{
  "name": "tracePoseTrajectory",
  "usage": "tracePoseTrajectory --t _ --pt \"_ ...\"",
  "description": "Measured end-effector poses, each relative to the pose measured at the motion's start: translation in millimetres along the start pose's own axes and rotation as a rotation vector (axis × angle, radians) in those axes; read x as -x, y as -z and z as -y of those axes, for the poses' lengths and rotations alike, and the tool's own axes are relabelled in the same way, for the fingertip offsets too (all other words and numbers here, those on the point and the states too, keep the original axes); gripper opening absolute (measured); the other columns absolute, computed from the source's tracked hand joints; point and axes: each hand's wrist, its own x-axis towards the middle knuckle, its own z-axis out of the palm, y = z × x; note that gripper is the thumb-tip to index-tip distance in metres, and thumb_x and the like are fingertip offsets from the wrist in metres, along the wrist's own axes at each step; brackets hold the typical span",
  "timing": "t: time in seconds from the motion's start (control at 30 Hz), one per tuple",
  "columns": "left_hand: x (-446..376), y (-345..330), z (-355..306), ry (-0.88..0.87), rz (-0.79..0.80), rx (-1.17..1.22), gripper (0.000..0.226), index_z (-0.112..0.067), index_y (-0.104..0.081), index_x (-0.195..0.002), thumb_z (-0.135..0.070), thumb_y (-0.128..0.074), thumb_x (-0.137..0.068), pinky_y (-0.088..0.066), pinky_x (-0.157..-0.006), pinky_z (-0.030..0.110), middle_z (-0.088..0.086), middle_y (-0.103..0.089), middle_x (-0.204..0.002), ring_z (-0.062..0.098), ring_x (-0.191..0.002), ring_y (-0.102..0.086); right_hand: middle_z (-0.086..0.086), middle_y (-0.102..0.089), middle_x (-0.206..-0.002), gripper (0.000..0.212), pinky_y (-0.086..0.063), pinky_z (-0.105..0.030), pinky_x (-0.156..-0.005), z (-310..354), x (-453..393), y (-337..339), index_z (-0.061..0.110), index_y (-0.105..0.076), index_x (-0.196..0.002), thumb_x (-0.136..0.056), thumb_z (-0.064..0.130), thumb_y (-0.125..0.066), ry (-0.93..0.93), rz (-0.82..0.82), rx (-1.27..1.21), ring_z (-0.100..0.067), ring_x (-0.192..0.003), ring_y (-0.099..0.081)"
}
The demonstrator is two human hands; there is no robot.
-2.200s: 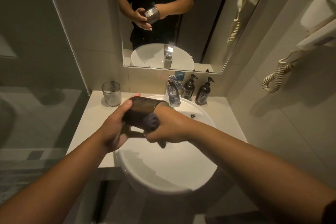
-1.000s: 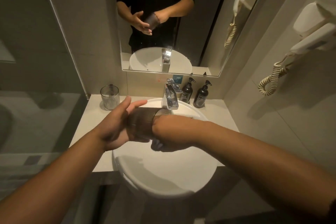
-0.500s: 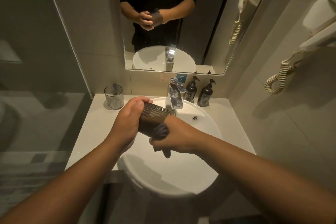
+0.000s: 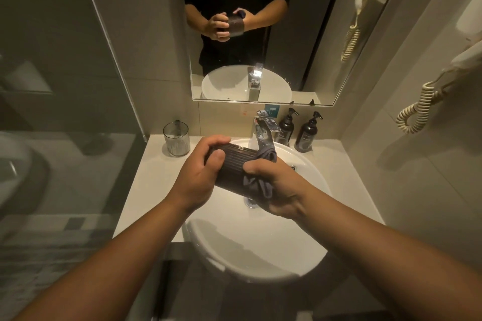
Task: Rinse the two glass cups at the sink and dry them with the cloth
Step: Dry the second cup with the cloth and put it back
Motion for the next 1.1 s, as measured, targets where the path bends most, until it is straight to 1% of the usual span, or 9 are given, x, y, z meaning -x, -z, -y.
tracePoseTrajectory --t 0.17,0.33,0.43,0.53,0.67,0.77,0.93,1.0,1.1 --pt "-5.1 1.4 3.0 -0.025 -0.08 0.017 0.023 -0.048 -0.062 -0.11 -0.048 -0.049 -0.091 -0.049 -0.083 0.013 -0.014 -0.064 -0.112 0.0 -0.104 -0.062 -0.026 -0.063 -0.109 0.041 -0.057 -0.039 -0.087 10.6 8.8 4.1 -0.007 -0.056 -0.118 -0.078 -0.001 -0.054 0.075 -0.002 -0.146 -0.035 -0.099 -0.062" --pt "-12.8 -0.3 1.5 0.431 -0.432 0.487 0.018 -0.038 -0.062 -0.109 -0.046 -0.049 -0.099 -0.061 -0.07 0.038 0.003 -0.063 -0.119 0.027 -0.111 -0.064 -0.031 -0.057 -0.126 0.055 -0.047 -0.046 -0.1 34.5 15.2 23.9 -0.007 -0.049 -0.132 -0.078 -0.004 -0.051 0.371 -0.078 -0.041 -0.043 -0.111 -0.056" --pt "-11.1 -7.0 0.1 0.629 -0.486 0.739 0.038 -0.028 -0.056 -0.127 -0.055 -0.048 -0.101 -0.062 -0.07 0.049 0.009 -0.063 -0.127 0.037 -0.11 -0.065 -0.017 -0.067 -0.106 0.047 -0.048 -0.04 -0.076 29.9 20.3 28.6 0.02 -0.064 -0.122 -0.077 0.006 -0.056 0.578 -0.264 0.479 -0.035 -0.092 -0.06" --pt "-7.6 -24.0 -6.5 0.707 -0.436 0.869 0.055 -0.025 -0.051 -0.136 -0.063 -0.046 -0.097 -0.061 -0.068 0.052 0.013 -0.062 -0.128 0.039 -0.108 -0.064 -0.013 -0.067 -0.11 0.044 -0.054 -0.025 -0.085 5.0 22.5 24.8 0.015 -0.058 -0.124 -0.08 0.012 -0.062 0.804 -0.379 1.141 -0.025 -0.1 -0.064" --pt "-2.0 -36.8 -17.6 0.679 -0.259 0.915 0.056 -0.016 -0.062 -0.129 -0.059 -0.051 -0.095 -0.063 -0.074 0.046 0.016 -0.073 -0.121 0.035 -0.108 -0.071 -0.024 -0.041 -0.147 0.073 -0.037 -0.054 -0.109 -15.9 11.8 25.4 -0.004 -0.042 -0.14 -0.081 0.022 -0.075 0.973 -0.312 1.611 -0.04 -0.139 -0.035" --pt "1.7 -32.7 -23.8 0.612 -0.12 0.809 0.061 -0.013 -0.061 -0.132 -0.055 -0.055 -0.089 -0.062 -0.066 0.034 0.016 -0.073 -0.122 0.029 -0.102 -0.074 -0.017 -0.023 -0.157 0.096 -0.03 -0.057 -0.112 -3.2 13.0 27.1 -0.001 -0.03 -0.146 -0.075 0.042 -0.078 0.911 -0.259 1.556 -0.034 -0.147 -0.018" --pt "-1.9 -19.4 -24.9 0.565 0.087 0.534 0.051 -0.017 -0.048 -0.145 -0.044 -0.026 -0.107 -0.056 -0.098 0.045 0.015 -0.065 -0.136 0.033 -0.125 -0.063 0.004 -0.016 -0.16 0.1 -0.024 -0.041 -0.118 13.4 18.5 15.7 0.016 -0.029 -0.15 -0.076 0.084 -0.035 0.775 -0.175 1.341 -0.013 -0.148 -0.015" --pt "-3.8 -18.0 -30.3 0.566 0.114 0.564 0.05 -0.021 -0.057 -0.139 -0.046 -0.028 -0.106 -0.059 -0.092 0.045 0.015 -0.068 -0.131 0.034 -0.123 -0.064 0.007 -0.027 -0.155 0.086 -0.025 -0.024 -0.115 17.7 18.1 8.7 0.02 -0.048 -0.139 -0.082 0.081 -0.028 0.776 -0.191 1.186 -0.003 -0.142 -0.024" --pt "-5.6 -24.9 -38.9 0.556 0.12 0.556 0.053 -0.032 -0.073 -0.116 -0.061 -0.032 -0.101 -0.062 -0.078 0.044 0.011 -0.074 -0.121 0.03 -0.11 -0.072 0.008 -0.038 -0.145 0.036 -0.041 -0.032 -0.107 20.7 13.3 -3.6 0.025 -0.064 -0.111 -0.092 0.048 -0.044 0.762 -0.281 1.048 -0.001 -0.131 -0.037"
